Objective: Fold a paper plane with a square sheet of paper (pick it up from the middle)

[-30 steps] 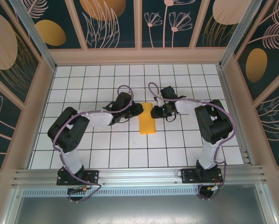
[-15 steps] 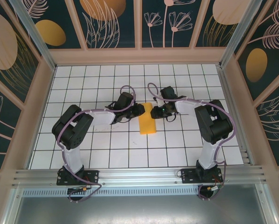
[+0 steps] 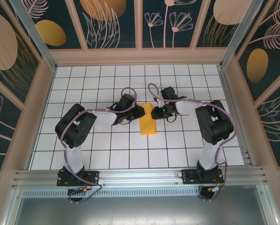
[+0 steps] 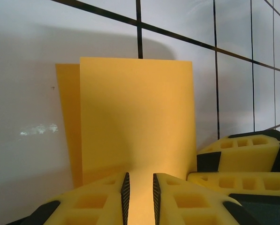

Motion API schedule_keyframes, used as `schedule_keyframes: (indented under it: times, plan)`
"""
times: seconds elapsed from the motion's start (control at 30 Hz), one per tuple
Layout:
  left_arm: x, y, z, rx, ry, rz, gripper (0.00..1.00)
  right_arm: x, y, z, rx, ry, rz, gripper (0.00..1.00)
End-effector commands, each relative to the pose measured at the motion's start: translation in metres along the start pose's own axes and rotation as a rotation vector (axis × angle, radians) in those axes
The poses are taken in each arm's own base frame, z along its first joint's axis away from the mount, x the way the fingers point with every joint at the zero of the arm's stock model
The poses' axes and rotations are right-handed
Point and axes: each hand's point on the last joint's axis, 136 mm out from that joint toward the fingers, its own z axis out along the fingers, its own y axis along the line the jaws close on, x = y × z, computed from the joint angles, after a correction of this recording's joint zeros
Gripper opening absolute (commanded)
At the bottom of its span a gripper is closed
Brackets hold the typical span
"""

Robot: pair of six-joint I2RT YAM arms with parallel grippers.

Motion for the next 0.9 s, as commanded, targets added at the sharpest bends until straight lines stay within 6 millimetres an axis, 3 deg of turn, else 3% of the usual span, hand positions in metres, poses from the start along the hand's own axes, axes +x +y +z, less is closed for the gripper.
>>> schedule_keyframes:
  times: [0.0,0.87]
  plan:
    - [0.002,-0.004,0.004,0.008,0.016,0.018,0.24,0.014,-0.024,0.010,0.099,0.051,0.012,0.33]
    - [0.011,0.013,0.006,-0.034,0.034,-0.005,0.23,0.018,-0.025,0.014,0.122,0.067,-0.013,0.36]
